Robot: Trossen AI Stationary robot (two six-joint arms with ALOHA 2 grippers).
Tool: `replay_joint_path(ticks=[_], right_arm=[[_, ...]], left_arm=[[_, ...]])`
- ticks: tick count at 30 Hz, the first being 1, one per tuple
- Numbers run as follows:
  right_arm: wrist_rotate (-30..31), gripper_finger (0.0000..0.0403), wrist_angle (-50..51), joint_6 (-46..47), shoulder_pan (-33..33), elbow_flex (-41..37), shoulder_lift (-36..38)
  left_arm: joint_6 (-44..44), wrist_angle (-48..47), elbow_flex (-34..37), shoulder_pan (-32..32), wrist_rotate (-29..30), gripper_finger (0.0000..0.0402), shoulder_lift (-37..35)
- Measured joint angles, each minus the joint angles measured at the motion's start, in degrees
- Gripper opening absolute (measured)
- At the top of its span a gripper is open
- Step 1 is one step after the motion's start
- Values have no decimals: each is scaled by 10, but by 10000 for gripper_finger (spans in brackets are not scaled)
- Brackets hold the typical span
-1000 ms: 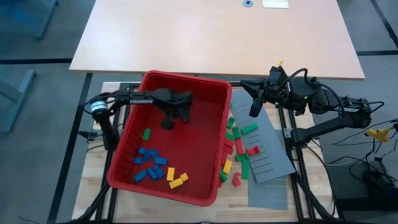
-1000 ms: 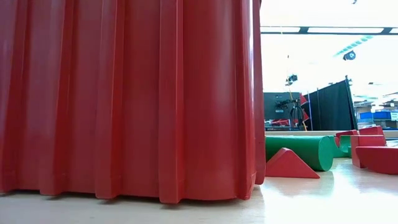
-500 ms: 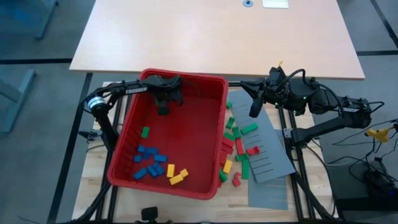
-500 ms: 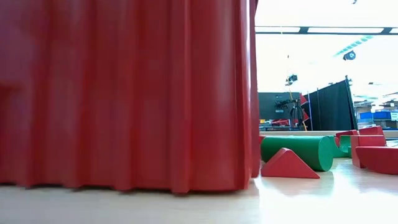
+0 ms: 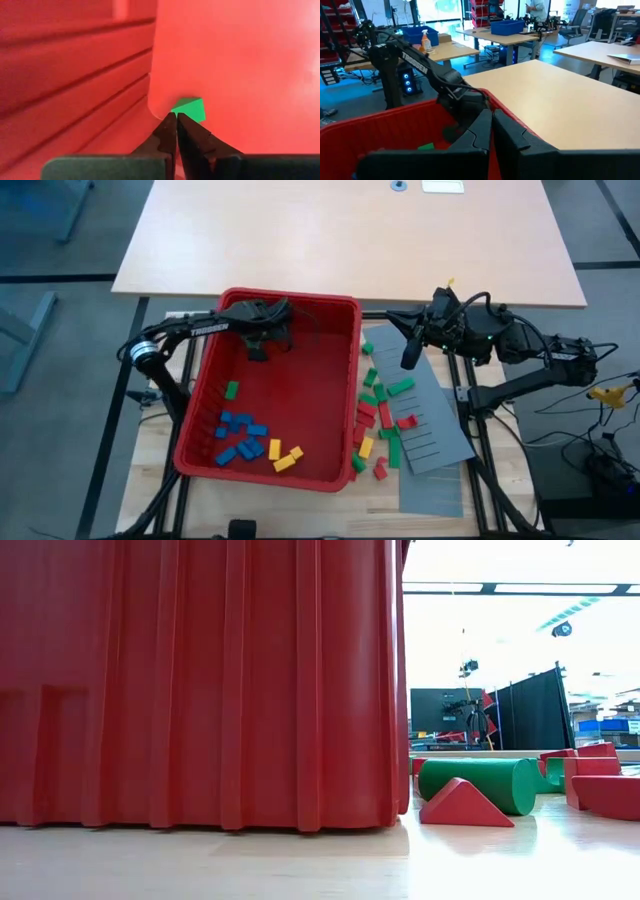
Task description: Sort blocks
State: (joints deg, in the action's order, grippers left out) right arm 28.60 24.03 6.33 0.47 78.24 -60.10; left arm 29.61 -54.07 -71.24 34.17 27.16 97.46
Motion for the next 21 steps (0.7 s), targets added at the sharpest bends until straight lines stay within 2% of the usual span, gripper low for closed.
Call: replay_joint_path(ticks=[2,6,13,21], right_arm=[[0,0,0,-4,0,0,0],[1,0,0,-11,-1,0,0],[1,0,8,-10,-1,0,0],[0,0,29,5,-1,0,0]], left_arm=[[53,-7,0,-12,8,0,-12],[165,-26,0,-24,76,0,-23],[324,-54,14,-11,79,0,-22],[366,-19,33,26,78,0,-22]])
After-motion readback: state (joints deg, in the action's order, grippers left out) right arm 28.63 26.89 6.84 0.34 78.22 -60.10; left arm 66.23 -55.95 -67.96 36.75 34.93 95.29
